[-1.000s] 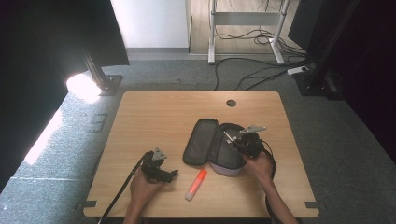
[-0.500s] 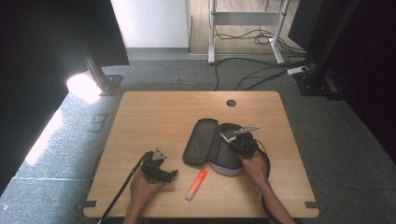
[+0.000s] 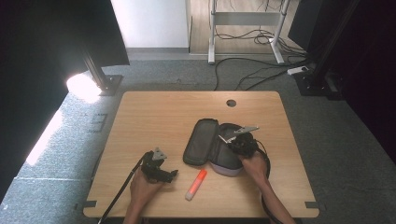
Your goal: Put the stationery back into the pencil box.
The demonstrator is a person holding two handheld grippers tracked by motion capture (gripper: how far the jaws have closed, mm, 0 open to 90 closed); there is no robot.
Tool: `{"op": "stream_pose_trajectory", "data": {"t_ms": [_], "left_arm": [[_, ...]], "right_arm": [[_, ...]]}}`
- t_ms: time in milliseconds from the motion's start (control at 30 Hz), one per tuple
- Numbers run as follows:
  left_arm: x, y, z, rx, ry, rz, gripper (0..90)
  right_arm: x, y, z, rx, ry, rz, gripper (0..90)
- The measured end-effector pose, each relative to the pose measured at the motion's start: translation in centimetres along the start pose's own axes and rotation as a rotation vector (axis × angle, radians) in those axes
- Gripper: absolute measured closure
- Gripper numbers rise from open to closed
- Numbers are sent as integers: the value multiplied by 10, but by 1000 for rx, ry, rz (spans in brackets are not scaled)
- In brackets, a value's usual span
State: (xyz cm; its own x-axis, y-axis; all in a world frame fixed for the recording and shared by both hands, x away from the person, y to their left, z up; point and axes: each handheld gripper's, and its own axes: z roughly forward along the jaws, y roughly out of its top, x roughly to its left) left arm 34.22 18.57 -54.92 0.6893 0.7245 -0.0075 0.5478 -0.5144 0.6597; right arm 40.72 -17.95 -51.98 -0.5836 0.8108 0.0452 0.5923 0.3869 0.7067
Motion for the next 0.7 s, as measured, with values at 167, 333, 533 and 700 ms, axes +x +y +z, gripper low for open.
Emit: {"op": "stream_pose_trajectory", "data": {"t_ms": [167, 333, 533, 700], "left_arm": [[0, 0, 0, 0, 0, 0, 0], [0, 0, 0, 0, 0, 0, 0], [0, 0, 0, 0, 0, 0, 0], [0, 0, 0, 0, 0, 0, 0]], "right_arm": [[0, 2, -5, -12, 9, 5, 668], [-2, 3, -12, -24, 14, 6, 574], [-6, 1, -18, -36, 7, 8, 465], [-9, -1, -23, -38, 18, -9, 403]]}}
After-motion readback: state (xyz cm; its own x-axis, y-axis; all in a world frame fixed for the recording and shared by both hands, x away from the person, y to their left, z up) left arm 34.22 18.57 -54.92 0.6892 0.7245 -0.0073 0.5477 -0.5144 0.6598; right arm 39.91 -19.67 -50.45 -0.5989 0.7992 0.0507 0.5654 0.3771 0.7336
